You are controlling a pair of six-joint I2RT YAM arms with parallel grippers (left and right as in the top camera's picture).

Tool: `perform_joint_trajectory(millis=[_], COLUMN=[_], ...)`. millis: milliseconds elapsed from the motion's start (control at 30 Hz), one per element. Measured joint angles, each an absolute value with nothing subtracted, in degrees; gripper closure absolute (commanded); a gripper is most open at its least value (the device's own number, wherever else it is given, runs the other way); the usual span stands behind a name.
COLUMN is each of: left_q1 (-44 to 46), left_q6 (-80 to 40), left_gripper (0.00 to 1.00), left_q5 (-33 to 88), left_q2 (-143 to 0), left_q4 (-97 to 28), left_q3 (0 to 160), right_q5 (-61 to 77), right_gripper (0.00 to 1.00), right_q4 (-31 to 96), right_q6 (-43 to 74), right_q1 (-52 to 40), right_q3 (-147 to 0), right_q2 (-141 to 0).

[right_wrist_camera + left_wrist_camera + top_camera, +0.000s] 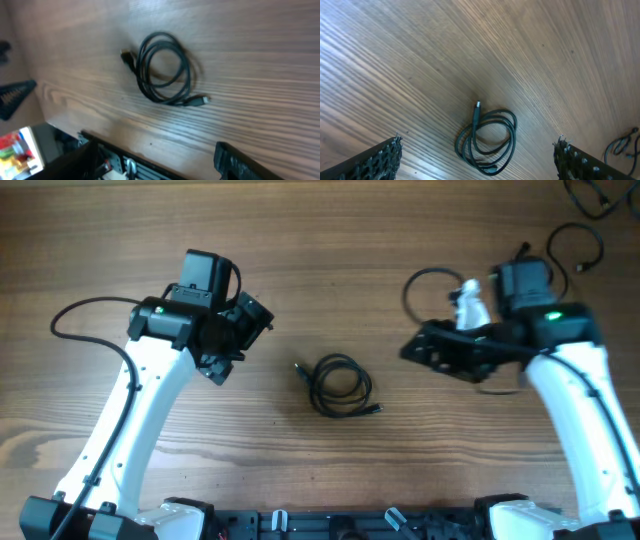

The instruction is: Untangle cables

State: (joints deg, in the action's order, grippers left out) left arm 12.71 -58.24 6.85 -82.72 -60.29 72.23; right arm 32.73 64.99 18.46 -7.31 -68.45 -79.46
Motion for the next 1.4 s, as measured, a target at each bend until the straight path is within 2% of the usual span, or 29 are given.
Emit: perform_joint_trajectory(millis=[133,300,400,500,567,600,633,667,733,800,967,1133,1367,1400], left_q1=[8.49,8.16,8.19,8.19,8.19,8.19,8.19,8.16,8.19,8.19,9.3,10.13,10.13,10.13], left_q6=[-58.11,-58.08,-58.08,-58.08,-58.08,-58.08,-58.08,-58.08,-58.08,-58.08,-55.55,-50.09,-39.22,-38.26], left_gripper=[0.0,0.0,0.0,0.0,0.0,0.0,0.0,0.0,0.0,0.13,0.18,0.14,0.11,0.08], left_q5=[6.44,5.76,5.56,5.54,5.39,5.39,5.39,5.39,5.39,5.39,6.35,10.7,22.04,22.74], left_q2=[-82.72,-82.72,-82.72,-82.72,-82.72,-82.72,-82.72,-82.72,-82.72,-82.72,-82.72,-82.72,-82.72,-82.72], left_q4=[-62.94,-63.68,-63.68,-63.68,-63.72,-63.72,-63.75,-63.75,-63.88,-63.9,-63.99,-63.18,-60.38,-60.4], left_q3=[72.23,72.23,72.23,72.23,72.23,72.23,72.23,72.23,72.23,72.23,72.23,72.23,72.23,72.23], right_q5=[30.68,29.36,28.99,28.86,28.86,28.86,28.84,28.6,27.88,28.08,40.51,49.74,52.1,52.1], right_gripper=[0.29,0.3,0.39,0.44,0.53,0.67,0.74,0.86,0.96,0.96,0.96,0.96,0.96,0.96], right_q4=[51.92,36.82,30.02,25.17,23.38,23.22,22.92,22.39,21.41,19.27,7.22,-3.97,-4.84,-4.89], right_q6=[30.5,45.71,52.31,54.76,55.77,55.96,56.4,56.69,56.95,56.16,49.56,46.94,54.61,55.79], right_q1=[-18.28,-25.06,-26.46,-27.24,-27.35,-27.35,-27.35,-27.35,-27.33,-27.35,-27.33,-27.33,-24.43,-24.43], right_q3=[-59.57,-48.75,-44.95,-44.38,-44.29,-44.29,-44.29,-44.27,-44.27,-44.25,-45.52,-48.99,-49.04,-49.04], right_q2=[-79.7,-82.17,-86.02,-90.21,-91.88,-92.25,-92.42,-92.58,-92.71,-92.68,-91.15,-77.17,-70.96,-70.96])
